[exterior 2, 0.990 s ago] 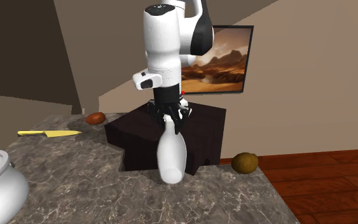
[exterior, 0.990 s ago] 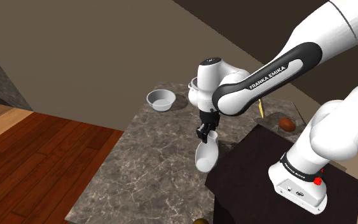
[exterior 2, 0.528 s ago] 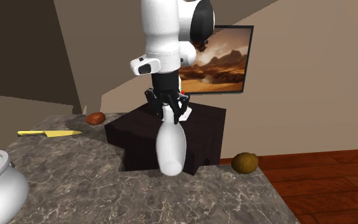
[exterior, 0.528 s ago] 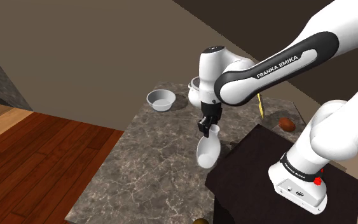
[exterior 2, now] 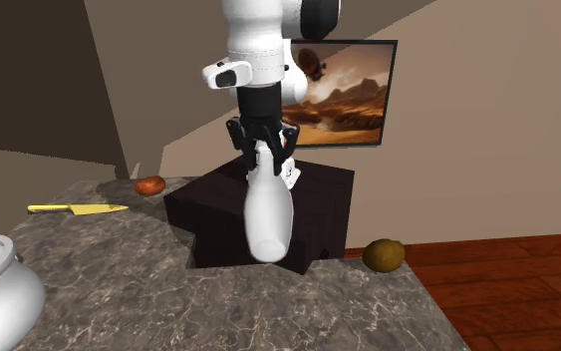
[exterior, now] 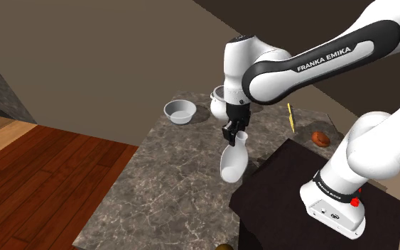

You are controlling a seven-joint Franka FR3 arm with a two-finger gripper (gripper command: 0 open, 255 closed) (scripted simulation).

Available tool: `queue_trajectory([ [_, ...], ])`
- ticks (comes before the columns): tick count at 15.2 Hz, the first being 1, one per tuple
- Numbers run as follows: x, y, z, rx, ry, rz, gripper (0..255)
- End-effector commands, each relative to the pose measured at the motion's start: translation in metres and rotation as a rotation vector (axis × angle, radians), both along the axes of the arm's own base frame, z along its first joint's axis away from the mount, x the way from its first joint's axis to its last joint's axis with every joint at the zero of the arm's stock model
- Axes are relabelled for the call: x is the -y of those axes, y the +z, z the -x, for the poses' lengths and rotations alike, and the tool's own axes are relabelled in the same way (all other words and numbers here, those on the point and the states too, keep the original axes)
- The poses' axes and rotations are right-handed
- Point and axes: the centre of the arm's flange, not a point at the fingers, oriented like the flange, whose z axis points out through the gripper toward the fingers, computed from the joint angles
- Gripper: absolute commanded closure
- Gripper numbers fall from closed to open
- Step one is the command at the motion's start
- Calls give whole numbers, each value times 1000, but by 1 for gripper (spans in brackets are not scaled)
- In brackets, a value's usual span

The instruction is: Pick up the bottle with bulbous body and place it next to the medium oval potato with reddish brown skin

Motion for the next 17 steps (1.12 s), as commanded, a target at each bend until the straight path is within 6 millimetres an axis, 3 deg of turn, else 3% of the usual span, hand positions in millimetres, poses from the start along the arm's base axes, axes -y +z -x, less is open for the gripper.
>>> queue_trajectory([
  [1,0,10,-1,0,0,0,255],
  [17,0,94,-1,0,0,0,255],
])
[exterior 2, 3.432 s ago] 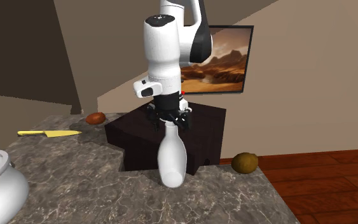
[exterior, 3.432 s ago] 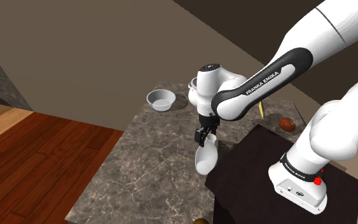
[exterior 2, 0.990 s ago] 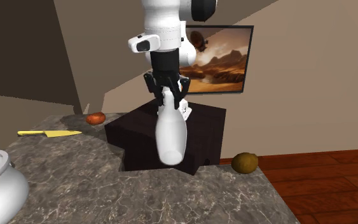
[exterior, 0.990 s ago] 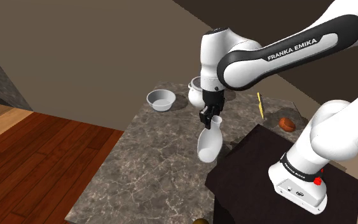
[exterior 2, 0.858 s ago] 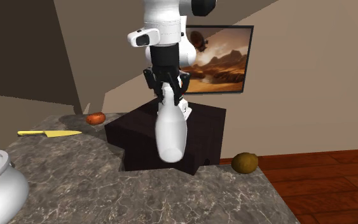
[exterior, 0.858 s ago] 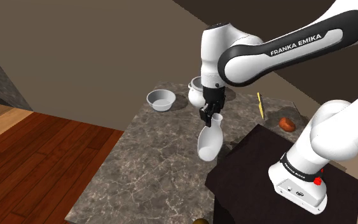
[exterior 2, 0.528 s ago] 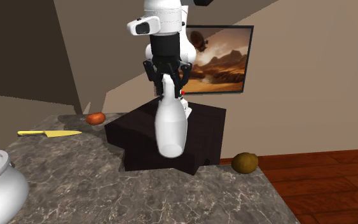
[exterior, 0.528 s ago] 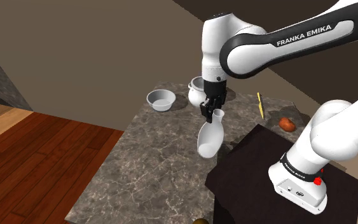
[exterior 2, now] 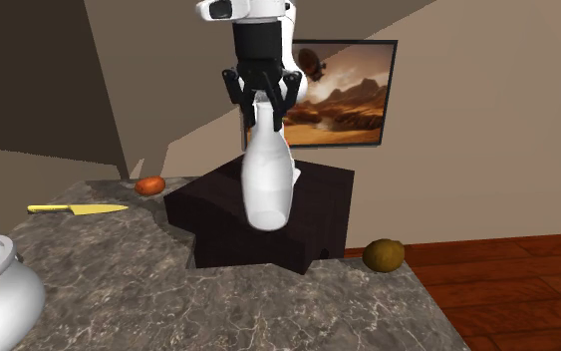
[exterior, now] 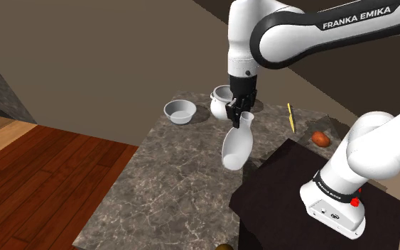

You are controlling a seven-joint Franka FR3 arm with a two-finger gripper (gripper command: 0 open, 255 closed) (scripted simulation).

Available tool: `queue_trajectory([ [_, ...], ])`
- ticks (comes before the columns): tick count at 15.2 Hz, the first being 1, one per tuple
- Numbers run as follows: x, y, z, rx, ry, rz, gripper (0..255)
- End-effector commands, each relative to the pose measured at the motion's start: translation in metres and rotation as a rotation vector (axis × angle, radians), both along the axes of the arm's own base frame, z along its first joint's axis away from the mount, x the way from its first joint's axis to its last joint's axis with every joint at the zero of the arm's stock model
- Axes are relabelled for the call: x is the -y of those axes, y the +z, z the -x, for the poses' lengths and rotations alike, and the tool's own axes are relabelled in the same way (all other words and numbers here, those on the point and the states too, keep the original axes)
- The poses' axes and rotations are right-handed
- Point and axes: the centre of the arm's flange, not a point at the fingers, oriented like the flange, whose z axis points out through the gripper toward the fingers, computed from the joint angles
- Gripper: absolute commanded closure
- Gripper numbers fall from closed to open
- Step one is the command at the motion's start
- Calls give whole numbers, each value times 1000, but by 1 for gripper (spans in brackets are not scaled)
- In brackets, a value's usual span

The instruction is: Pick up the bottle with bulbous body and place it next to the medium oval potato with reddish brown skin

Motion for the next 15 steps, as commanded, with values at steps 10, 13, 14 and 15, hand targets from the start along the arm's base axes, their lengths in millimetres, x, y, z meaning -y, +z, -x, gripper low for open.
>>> queue_trajectory([
  [10,1,59,-1,0,0,0,255],
  [13,1,75,-1,0,0,0,255],
  [14,1,80,-1,0,0,0,255],
  [15,1,85,-1,0,0,0,255],
])
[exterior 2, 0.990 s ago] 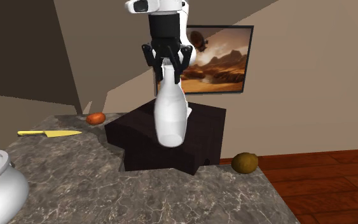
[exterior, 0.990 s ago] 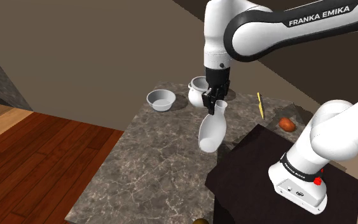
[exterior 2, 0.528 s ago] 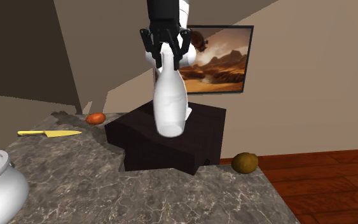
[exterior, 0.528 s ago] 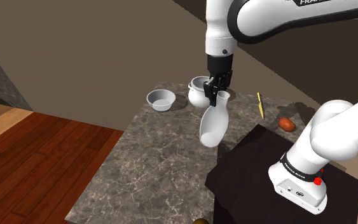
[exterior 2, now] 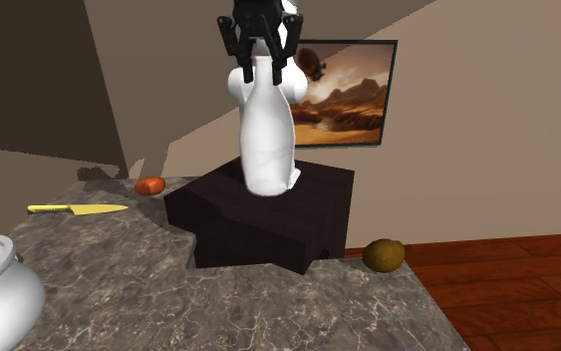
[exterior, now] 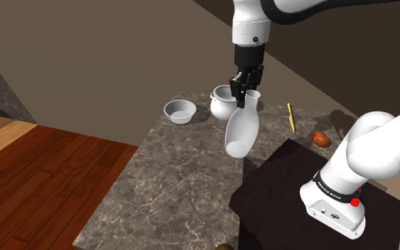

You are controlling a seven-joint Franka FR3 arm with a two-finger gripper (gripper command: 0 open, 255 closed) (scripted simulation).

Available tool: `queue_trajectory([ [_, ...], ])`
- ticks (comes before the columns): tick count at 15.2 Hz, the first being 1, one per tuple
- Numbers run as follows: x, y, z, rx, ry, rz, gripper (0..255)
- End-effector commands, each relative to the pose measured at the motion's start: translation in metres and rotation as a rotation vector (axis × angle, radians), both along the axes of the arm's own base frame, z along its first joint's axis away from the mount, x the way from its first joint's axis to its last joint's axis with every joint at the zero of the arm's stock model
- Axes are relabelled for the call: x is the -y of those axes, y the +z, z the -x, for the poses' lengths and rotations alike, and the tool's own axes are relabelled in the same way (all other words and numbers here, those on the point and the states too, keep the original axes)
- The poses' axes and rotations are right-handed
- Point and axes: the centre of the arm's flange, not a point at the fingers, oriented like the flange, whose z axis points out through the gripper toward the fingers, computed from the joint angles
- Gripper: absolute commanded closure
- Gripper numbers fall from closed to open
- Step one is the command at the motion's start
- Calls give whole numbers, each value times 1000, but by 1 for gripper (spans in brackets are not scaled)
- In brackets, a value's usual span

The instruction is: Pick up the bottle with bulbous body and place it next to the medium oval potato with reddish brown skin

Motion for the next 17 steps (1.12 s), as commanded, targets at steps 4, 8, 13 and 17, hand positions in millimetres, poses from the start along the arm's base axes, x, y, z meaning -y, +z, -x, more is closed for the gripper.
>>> queue_trajectory([
  [4,0,26,-1,0,0,0,255],
  [8,0,47,-1,0,0,0,255],
  [13,34,55,19,0,0,0,255],
  [17,80,55,45,0,0,0,255],
])
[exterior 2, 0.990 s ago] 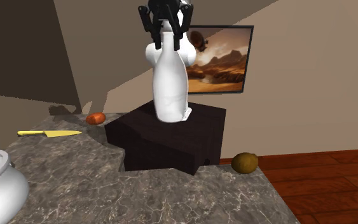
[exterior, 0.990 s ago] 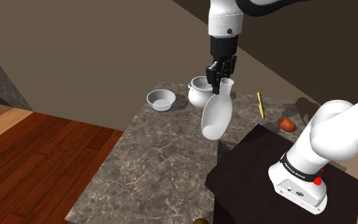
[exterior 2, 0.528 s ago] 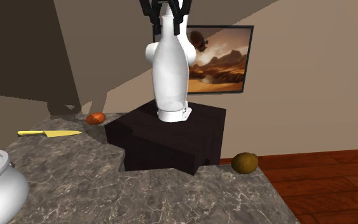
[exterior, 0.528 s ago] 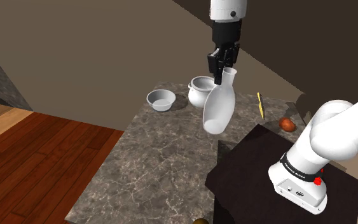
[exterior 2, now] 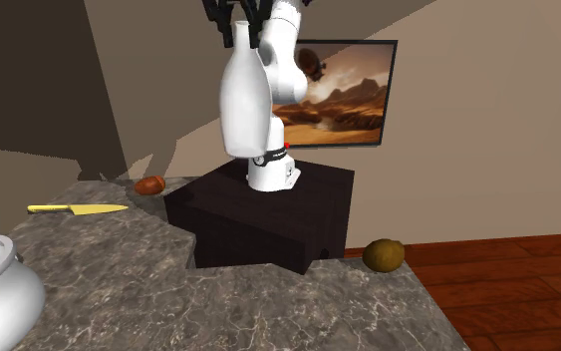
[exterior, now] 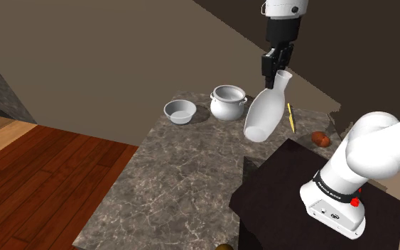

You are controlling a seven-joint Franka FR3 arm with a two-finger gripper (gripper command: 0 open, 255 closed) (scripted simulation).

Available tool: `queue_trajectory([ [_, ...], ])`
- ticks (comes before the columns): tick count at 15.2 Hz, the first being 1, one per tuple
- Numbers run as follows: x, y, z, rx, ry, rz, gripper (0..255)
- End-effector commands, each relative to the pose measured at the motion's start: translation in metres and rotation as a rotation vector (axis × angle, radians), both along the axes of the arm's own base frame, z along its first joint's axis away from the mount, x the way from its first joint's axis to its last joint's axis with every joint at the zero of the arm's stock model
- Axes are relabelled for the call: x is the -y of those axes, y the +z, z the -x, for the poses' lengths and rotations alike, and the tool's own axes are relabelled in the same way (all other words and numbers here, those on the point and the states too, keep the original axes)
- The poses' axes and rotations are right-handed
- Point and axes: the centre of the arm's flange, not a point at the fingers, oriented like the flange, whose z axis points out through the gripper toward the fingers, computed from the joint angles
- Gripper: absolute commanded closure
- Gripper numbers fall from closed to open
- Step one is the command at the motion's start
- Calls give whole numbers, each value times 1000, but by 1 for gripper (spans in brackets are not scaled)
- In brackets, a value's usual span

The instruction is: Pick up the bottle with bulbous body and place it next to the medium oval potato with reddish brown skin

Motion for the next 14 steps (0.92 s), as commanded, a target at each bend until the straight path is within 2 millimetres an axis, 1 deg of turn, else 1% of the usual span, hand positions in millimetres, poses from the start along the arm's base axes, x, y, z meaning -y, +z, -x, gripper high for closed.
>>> queue_trajectory([
  [1,23,-2,13,0,2,-1,255],
  [14,172,-1,99,0,2,-1,255],
])
